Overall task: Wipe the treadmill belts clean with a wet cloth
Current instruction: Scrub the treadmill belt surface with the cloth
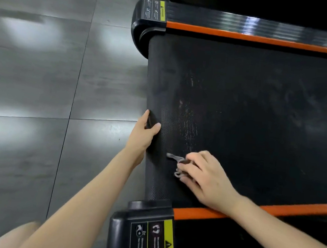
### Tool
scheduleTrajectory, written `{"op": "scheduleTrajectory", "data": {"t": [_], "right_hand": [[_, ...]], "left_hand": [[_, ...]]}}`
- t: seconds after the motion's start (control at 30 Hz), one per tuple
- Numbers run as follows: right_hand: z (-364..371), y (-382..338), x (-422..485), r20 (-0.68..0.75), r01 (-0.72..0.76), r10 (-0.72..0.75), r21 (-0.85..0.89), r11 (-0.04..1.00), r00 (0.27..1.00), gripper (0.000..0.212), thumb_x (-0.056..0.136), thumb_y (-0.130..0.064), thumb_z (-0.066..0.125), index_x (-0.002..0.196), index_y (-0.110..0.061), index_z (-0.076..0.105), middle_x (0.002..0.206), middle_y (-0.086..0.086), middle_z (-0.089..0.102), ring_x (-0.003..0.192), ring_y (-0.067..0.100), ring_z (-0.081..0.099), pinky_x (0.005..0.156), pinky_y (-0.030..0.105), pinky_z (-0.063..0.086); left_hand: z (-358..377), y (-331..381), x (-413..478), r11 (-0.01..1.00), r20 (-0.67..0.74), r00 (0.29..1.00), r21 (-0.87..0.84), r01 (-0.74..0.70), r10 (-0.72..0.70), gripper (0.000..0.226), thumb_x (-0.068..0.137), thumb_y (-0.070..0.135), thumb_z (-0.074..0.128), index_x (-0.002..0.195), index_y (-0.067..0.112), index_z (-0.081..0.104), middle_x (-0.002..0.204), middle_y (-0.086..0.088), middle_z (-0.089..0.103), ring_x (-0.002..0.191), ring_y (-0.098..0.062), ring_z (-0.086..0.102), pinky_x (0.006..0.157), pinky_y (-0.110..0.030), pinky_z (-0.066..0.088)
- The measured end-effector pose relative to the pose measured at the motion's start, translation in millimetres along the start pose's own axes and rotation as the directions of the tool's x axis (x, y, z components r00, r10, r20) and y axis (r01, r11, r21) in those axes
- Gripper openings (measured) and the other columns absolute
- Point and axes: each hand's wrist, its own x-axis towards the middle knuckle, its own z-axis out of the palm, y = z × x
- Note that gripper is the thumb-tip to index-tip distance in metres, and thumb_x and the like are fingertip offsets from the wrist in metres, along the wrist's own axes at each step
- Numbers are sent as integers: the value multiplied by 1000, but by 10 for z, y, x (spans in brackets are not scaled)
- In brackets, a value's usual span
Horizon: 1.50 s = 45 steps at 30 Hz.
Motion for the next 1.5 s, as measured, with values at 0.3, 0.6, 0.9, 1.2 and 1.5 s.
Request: {"op": "scheduleTrajectory", "data": {"t": [0.3, 0.6, 0.9, 1.2, 1.5], "right_hand": [[316, 705, 1555, -253, -480, 425, -222, 849, 869, 35, 95, -32, 46, 88, -3, 64, 91, 16, 59, 77, 37, 53, 63, 44, 48], [68, 127, 609, 26, -308, 310, 204, 929, 950, 49, 92, -44, 39, 117, -12, 66, 116, 6, 59, 101, 25, 54, 92, 39, 41], [47, 926, 189, 40, -672, 712, -295, 679, 701, 72, 87, -53, -2, 148, -32, 29, 159, 1, 20, 147, 24, 10, 116, 53, 2], [12, 994, 127, 1, -697, 697, -38, 716, 717, 52, 97, -42, 19, 143, -30, 38, 157, -1, 24, 147, 19, 8, 116, 44, -8], [-31, 970, 168, 57, -717, 720, -66, 694, 692, 52, 97, -39, 16, 146, -31, 35, 158, -2, 19, 148, 18, 5, 117, 45, -8]], "left_hand": [[120, -207, -86, 991, 3, 998, -123, 60, -60, 50, 102, 31, 35, 149, 37, 19, 145, 15, 36, 126, -10, 43, 104, -27, 36], [-101, -28, -60, 999, -11, 1000, 48, 12, -11, 49, 98, 23, 46, 146, 25, 35, 144, 7, 44, 123, -10, 46, 98, -26, 35], [482, -41, -72, 64, 554, 585, 691, -720, 592, 52, 82, 62, 43, 123, 35, 61, 140, -3, 50, 132, -37, 39, 105, -63, 26], [637, 502, 762, 173, 430, 605, 702, -691, 670, 21, 85, 25, 57, 96, 16, 73, 105, -5, 65, 106, -32, 56, 98, -70, 27], [390, 61, 150, 282, 594, 480, 399, -873, 646, 23, 80, 31, 60, 93, 18, 75, 109, 0, 68, 116, -18, 57, 108, -41, 34]]}}
